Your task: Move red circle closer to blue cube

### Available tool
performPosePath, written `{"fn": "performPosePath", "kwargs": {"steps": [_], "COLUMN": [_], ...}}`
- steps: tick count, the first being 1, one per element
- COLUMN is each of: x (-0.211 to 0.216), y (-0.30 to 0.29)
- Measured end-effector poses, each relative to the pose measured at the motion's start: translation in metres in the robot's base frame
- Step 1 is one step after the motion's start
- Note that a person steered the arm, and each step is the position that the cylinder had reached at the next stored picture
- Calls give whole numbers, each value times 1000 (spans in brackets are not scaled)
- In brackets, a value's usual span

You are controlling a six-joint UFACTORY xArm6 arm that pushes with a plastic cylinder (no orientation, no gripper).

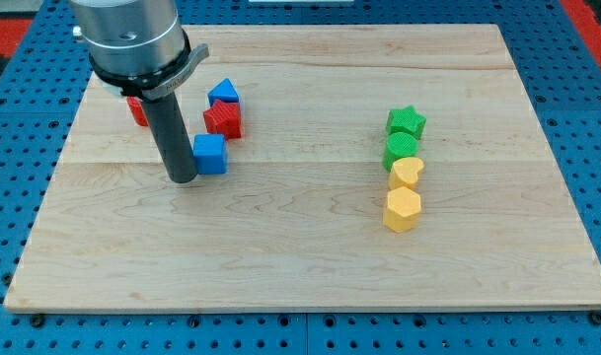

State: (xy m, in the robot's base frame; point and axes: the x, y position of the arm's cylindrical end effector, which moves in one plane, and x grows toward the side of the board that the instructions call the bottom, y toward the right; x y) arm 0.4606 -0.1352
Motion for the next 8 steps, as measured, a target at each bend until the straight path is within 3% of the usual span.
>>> {"fn": "performPosePath", "kwargs": {"steps": [1, 3, 4, 5, 6, 8], "x": [3, -31, -99, -122, -122, -123], "y": [-4, -164, -120, -115, -72, -50]}}
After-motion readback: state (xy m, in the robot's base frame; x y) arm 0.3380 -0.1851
